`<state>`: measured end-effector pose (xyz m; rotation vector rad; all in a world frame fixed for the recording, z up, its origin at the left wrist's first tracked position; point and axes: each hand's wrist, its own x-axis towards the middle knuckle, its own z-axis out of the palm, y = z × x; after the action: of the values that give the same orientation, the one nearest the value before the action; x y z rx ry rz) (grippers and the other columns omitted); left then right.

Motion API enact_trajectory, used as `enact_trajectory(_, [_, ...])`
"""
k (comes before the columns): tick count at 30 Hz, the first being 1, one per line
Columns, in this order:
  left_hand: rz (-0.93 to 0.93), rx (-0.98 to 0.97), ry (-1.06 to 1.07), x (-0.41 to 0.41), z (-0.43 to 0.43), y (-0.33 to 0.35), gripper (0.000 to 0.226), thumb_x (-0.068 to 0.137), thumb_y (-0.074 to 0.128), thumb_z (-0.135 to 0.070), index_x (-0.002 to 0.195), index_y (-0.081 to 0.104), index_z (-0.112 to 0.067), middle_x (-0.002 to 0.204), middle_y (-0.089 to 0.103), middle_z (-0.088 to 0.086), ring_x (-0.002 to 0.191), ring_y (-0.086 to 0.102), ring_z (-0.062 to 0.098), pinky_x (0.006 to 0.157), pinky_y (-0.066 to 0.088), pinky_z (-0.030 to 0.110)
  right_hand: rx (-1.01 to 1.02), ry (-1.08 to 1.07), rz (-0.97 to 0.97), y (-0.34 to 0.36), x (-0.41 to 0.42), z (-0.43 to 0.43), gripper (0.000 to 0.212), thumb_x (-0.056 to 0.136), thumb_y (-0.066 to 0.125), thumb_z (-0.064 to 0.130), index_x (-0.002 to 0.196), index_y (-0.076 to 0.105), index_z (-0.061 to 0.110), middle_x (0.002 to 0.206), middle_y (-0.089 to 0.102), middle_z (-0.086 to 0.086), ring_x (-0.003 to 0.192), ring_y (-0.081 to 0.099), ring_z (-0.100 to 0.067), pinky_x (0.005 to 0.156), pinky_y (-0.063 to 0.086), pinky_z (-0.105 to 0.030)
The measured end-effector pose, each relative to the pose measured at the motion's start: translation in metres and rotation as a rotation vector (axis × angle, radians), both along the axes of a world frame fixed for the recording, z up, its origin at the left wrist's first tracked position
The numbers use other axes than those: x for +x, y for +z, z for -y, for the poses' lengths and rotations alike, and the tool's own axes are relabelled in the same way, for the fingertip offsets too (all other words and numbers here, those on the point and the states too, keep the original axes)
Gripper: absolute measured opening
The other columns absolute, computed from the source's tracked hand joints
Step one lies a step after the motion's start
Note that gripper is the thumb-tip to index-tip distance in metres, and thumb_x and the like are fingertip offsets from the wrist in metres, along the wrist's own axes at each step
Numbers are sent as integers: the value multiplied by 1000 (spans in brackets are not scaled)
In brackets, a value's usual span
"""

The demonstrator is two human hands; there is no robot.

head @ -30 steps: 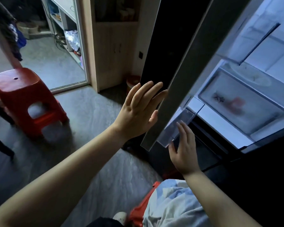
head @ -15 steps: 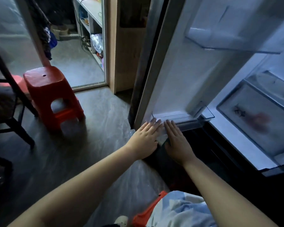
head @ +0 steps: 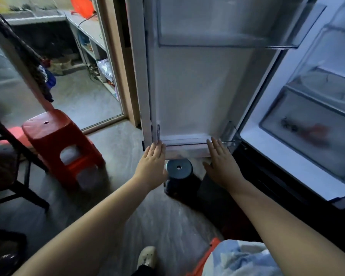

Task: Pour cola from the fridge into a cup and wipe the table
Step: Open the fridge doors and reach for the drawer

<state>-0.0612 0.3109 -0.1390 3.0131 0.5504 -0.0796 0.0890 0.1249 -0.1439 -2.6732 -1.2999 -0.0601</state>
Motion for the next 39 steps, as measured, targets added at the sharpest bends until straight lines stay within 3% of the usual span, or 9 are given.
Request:
enact_trajectory(5, [19,4,-9,26,-39,-1,86,89,45,-43,150,1,-1,158,-2,16,146,-9,30,118,-7,38,-73,-102,37,-14,26,-24,88,85,12,65,150,12,5,158,10,-14,146,3,-32,116,-2,-37])
enact_trajectory(10, [99,47,-204,43,-54,-15,89,94,38,-55,147,-19,-12,158,-11,14,143,-19,29,117,-12,42,-72,-211,56,-31,25,-38,82,88,33,57,147,24,0,153,26,-21,144,16,-37,116,16,-50])
enact_trajectory(13, [156,84,-376,55,-52,-31,101,81,59,-54,151,-3,-16,158,11,17,146,2,33,115,5,53,-58,-194,99,-31,28,-29,78,85,38,51,144,27,1,149,34,-22,141,25,-37,110,31,-53])
enact_trajectory(17, [163,98,-335,64,-45,-34,89,83,34,-58,151,-1,-11,156,16,21,145,8,36,113,4,58,-30,-153,138,-33,35,-24,75,86,42,49,144,25,4,147,39,-21,139,28,-34,110,34,-52])
enact_trajectory(21, [44,258,-466,90,-37,-21,81,96,22,-58,142,-23,-10,152,-23,12,144,-17,29,113,-10,55,25,-159,147,-39,35,-33,73,89,40,50,144,27,3,148,35,-21,140,29,-36,114,25,-48])
enact_trajectory(24, [-14,255,-519,111,-32,-13,75,97,17,-56,138,-32,-16,153,-29,8,144,-19,28,113,-8,52,59,-126,164,-38,35,-30,68,90,39,44,145,26,7,150,33,-18,141,25,-31,119,16,-43])
enact_trajectory(26, [17,234,-586,123,-30,-12,70,97,17,-53,142,-23,-17,157,-18,8,146,-11,28,115,-1,52,91,-130,151,-36,43,-18,65,91,39,41,145,29,8,152,30,-16,142,22,-27,118,12,-40])
enact_trajectory(30, [137,204,-755,156,-14,-7,67,87,27,-48,144,39,-14,148,40,11,137,37,29,106,32,51,198,-260,122,-22,81,23,65,89,51,33,143,36,1,151,32,-19,142,24,-31,117,20,-43])
enact_trajectory(39, [292,257,-1039,271,85,11,64,88,36,-43,144,34,-13,151,35,12,140,28,30,110,23,46,255,-654,216,29,181,147,67,90,48,32,148,25,6,157,19,-14,146,12,-29,118,14,-43])
